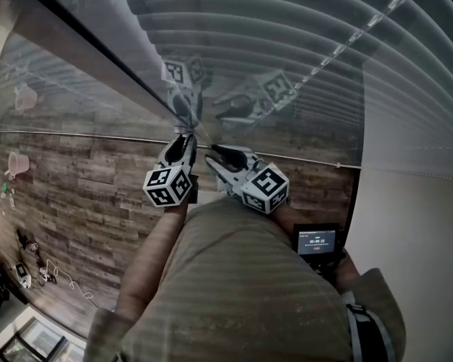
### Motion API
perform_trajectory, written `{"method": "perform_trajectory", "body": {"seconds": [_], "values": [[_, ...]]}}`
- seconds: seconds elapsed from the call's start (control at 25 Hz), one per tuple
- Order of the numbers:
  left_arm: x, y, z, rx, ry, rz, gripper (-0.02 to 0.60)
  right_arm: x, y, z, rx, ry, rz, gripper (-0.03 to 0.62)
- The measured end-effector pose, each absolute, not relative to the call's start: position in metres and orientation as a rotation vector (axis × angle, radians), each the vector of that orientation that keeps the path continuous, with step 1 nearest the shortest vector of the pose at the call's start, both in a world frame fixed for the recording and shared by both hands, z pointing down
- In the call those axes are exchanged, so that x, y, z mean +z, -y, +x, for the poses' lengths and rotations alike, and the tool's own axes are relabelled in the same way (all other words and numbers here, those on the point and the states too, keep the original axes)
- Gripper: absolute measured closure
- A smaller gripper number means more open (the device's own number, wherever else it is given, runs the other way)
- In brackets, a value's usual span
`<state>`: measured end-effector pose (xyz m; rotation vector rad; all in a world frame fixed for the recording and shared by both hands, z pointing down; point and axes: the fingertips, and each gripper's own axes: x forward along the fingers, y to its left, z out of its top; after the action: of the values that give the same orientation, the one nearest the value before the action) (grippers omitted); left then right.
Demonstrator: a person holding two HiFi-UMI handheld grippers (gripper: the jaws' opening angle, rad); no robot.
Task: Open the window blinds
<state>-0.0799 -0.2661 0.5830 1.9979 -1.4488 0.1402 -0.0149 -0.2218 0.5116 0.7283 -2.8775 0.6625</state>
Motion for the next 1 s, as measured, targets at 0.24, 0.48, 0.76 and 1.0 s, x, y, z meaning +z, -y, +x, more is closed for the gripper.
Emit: {"method": "perform_trajectory", "body": {"seconds": [0.24, 0.48, 0.76, 1.0], "values": [[0.5824, 0.2669, -0.0764, 0.502, 1.621, 2.134, 0.448, 0.5126, 0.2231, -0.0136, 0.671, 2.873, 0.735, 0.479], [0.5839, 0.2674, -0.0749, 0.714, 1.724, 2.215, 0.446, 0.5166, 0.2217, -0.0136, 0.685, 2.870, 0.738, 0.480], [0.5854, 0.2654, -0.0741, 0.930, 1.800, 2.237, 0.446, 0.5154, 0.2191, -0.0146, 0.684, 2.871, 0.733, 0.479], [0.5872, 0.2665, -0.0739, 0.838, 1.769, 2.275, 0.446, 0.5162, 0.2198, -0.0136, 0.690, 2.870, 0.739, 0.479]]}}
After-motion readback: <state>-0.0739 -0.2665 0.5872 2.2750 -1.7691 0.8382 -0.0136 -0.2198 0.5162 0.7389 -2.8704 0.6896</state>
